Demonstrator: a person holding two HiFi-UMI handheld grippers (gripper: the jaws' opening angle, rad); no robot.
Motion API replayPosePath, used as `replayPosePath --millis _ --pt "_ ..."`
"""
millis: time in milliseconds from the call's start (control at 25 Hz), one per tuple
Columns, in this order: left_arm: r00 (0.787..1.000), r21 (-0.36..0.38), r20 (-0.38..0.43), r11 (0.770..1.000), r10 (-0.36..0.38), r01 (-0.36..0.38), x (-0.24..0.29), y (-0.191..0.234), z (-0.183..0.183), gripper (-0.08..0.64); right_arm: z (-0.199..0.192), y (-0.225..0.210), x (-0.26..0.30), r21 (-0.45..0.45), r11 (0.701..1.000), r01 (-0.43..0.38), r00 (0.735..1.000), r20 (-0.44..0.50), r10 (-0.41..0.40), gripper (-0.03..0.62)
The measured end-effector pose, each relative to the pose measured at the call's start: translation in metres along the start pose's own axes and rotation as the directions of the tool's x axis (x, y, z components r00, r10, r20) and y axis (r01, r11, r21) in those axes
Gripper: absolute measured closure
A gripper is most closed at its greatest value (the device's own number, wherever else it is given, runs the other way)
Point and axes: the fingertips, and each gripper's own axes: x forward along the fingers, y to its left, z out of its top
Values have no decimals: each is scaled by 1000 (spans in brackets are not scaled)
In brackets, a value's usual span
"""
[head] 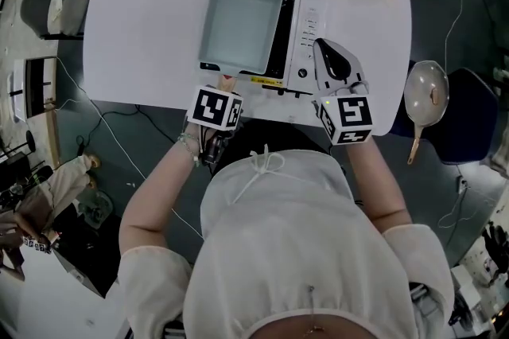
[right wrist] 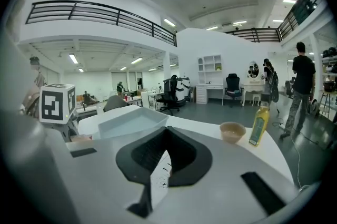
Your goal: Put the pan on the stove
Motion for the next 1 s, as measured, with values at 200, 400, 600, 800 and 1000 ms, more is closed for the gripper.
replayPosePath --millis 200,400,600,800,1000 --pt "996 -71 -3 994 -84 84 -4 -14 7 532 0 3 -1 7 1000 10 1000 -8 -10 586" --pt "993 -65 29 991 -116 118 -5 -25 14 503 -3 10 -1 1 1000 14 1000 -21 -14 586" --pt "991 -24 64 992 -120 122 -13 -28 16 315 -3 18 -5 -6 999 34 999 -21 -34 586" --pt "984 -6 117 991 -134 136 -33 -20 21 276 5 29 -17 -39 996 81 997 -1 -81 586" --pt "971 72 221 995 -90 76 -59 -8 25 276 22 38 -34 -46 986 162 986 40 -160 586"
